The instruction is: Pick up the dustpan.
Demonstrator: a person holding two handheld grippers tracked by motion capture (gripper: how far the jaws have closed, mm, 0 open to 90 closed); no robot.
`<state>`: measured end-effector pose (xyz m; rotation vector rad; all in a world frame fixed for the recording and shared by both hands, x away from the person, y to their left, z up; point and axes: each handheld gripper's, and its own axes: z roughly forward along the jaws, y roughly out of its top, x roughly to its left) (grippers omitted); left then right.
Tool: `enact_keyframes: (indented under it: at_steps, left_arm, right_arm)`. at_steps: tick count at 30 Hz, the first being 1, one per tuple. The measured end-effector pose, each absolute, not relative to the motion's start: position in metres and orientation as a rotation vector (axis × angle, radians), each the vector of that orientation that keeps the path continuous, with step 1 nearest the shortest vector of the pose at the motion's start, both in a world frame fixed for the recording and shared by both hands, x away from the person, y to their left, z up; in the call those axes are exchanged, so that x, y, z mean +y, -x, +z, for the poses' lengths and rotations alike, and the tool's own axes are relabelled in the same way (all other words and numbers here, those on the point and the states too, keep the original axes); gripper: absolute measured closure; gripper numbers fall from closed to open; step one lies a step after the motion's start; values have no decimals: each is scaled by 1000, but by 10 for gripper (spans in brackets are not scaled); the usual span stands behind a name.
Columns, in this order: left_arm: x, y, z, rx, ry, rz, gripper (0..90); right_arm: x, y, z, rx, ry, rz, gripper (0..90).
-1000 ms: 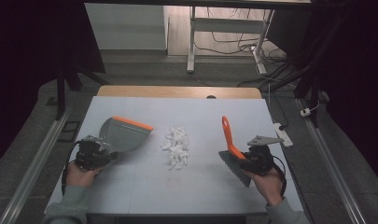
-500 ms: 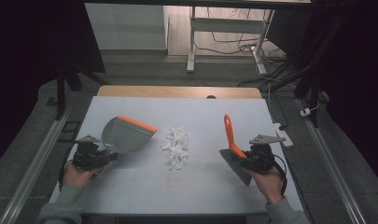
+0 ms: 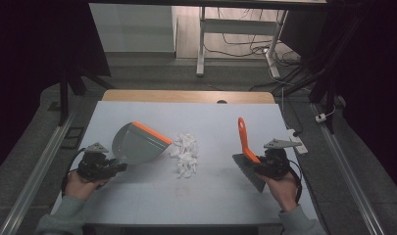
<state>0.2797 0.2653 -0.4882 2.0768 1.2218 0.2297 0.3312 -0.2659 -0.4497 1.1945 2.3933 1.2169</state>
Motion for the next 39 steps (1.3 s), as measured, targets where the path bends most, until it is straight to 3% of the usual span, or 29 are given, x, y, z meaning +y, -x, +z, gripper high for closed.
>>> enact_keyframes:
  at_steps: [17, 39]
  left_arm:
    - [278, -258, -484, 1132, -2069, 189, 617]
    - [265, -241, -486, 1005, -2170, 166, 617]
  right_arm:
    - [-255, -331, -450, 2419, -1151, 1203, 704]
    - [-254, -327, -446, 2406, -1129, 1213, 703]
